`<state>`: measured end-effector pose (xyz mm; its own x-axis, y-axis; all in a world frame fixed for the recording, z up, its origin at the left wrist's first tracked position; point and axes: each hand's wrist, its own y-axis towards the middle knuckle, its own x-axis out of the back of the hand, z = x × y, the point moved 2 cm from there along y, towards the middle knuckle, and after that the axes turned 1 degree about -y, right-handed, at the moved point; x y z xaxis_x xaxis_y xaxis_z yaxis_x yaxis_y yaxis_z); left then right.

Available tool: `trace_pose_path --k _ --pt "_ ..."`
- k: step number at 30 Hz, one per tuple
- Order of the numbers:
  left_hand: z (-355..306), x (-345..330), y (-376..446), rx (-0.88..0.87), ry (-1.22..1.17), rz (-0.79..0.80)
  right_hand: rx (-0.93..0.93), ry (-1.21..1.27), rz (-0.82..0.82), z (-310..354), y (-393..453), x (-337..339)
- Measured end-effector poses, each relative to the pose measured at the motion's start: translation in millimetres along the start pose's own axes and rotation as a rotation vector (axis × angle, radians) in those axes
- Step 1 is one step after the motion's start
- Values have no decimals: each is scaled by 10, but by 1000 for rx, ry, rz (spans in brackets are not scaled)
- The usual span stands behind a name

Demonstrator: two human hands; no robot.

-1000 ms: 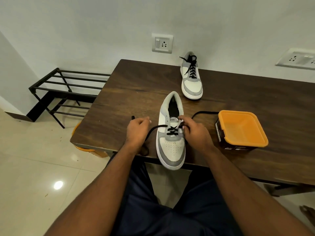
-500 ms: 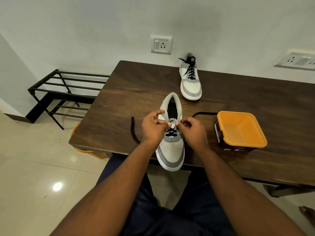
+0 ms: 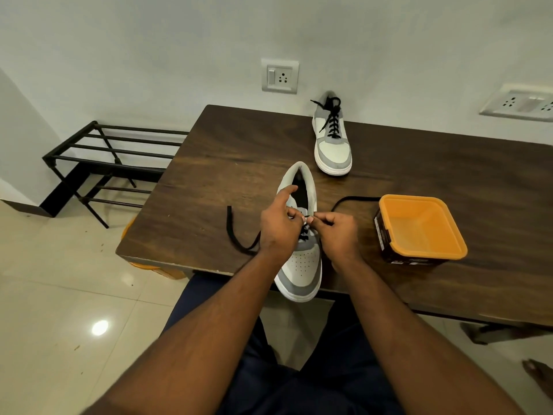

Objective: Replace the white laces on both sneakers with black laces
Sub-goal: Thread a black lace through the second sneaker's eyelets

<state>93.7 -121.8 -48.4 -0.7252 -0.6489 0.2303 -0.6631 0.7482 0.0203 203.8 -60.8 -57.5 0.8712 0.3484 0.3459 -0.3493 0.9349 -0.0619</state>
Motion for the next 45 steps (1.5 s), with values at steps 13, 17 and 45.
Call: trace_pose_path --k 13,17,45 --pt "46 -82 69 22 72 42 0 41 4 -71 12 -32" --pt "65 -87 73 40 39 71 -60 91 34 -104 37 27" --pt "501 -37 -299 -404 706 9 -407 451 -221 349 583 482"
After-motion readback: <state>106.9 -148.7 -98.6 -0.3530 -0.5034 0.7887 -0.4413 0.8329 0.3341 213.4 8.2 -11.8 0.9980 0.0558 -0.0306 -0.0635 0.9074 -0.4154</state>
